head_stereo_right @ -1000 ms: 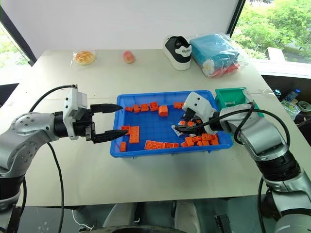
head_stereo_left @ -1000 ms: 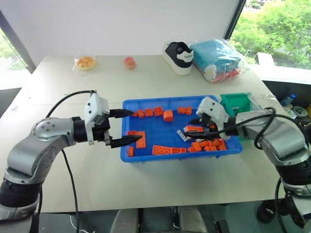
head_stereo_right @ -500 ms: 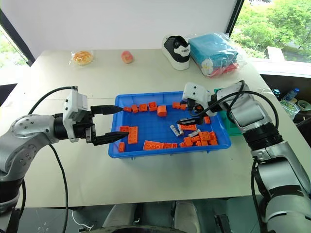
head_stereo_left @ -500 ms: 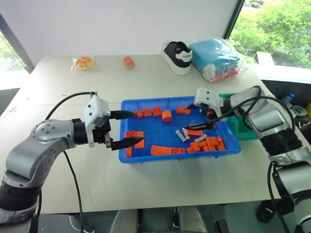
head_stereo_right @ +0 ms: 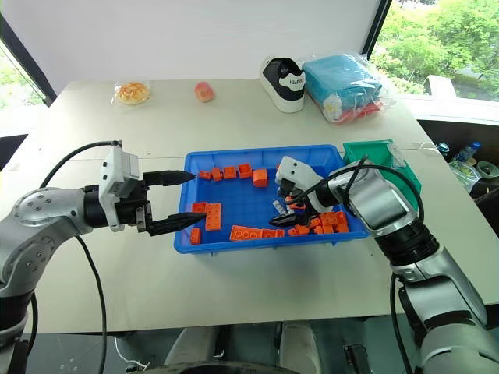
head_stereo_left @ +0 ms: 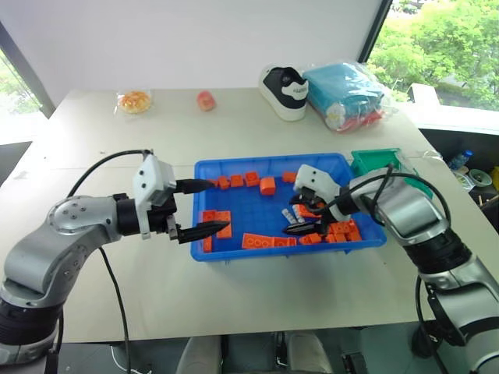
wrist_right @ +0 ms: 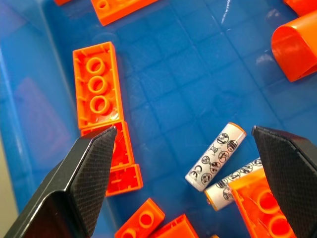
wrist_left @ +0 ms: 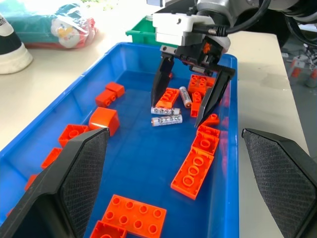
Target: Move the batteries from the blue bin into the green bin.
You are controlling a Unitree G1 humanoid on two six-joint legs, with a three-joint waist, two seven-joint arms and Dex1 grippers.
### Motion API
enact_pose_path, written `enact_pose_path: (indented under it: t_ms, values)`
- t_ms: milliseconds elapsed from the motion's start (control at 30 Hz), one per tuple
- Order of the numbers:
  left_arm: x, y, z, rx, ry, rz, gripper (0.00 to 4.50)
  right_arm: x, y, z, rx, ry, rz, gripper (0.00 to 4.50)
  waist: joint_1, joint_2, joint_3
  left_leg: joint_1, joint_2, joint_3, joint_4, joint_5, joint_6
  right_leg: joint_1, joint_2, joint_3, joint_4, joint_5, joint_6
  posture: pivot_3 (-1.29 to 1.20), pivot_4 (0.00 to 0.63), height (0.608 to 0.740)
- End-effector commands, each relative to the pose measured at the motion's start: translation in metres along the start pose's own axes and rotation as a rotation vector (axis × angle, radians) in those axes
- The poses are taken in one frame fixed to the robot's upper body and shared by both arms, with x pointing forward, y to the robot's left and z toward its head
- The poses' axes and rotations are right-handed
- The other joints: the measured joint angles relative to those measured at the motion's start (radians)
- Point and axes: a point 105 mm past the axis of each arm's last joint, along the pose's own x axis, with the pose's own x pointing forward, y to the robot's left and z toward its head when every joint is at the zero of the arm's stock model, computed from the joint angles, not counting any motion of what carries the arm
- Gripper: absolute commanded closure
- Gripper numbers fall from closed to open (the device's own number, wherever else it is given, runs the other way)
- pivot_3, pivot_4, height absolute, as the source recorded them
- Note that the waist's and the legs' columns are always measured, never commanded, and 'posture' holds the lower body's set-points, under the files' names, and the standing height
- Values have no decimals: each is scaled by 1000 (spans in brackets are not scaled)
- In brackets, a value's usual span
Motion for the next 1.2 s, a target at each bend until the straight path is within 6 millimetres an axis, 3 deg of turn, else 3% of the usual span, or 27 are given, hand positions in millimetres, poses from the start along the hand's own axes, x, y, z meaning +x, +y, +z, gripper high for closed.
enact_pose_path:
  t_ms: [33,500,600,833,1000,1067,1200]
  values:
    - [-4,2,12,48,-17,8,0,3,3,4,-3,-18,-19,12,0,0,0,0,0,0,0,0,0,0,0,0,0,0,0,0,150,707]
    - [-3,4,14,53,-22,6,0,11,-14,-12,34,21,-90,12,0,0,0,0,0,0,0,0,0,0,0,0,0,0,1,0,150,707]
    - [-3,4,14,54,-23,10,0,12,-12,-15,30,28,-83,783,-1,0,0,0,0,0,1,0,0,0,0,0,0,0,1,0,150,707]
    - [-5,6,14,56,-22,16,0,13,-4,-10,8,12,-63,4297,0,0,0,0,0,0,1,0,0,0,0,0,0,0,1,0,150,707]
    - [-4,4,12,49,-16,-4,0,-6,-3,16,12,-80,-89,4297,0,0,0,0,0,0,1,0,0,0,0,0,0,0,1,0,150,707]
    - [-3,2,12,47,-19,-19,0,-26,-10,31,34,-133,-143,4297,0,0,0,0,0,0,1,0,0,0,0,0,0,0,1,0,150,707]
    - [0,1,10,48,-19,-43,0,-84,-36,46,107,-221,-317,4297,5,1,1,0,0,-1,1,0,0,-2,0,0,0,-1,1,0,150,707]
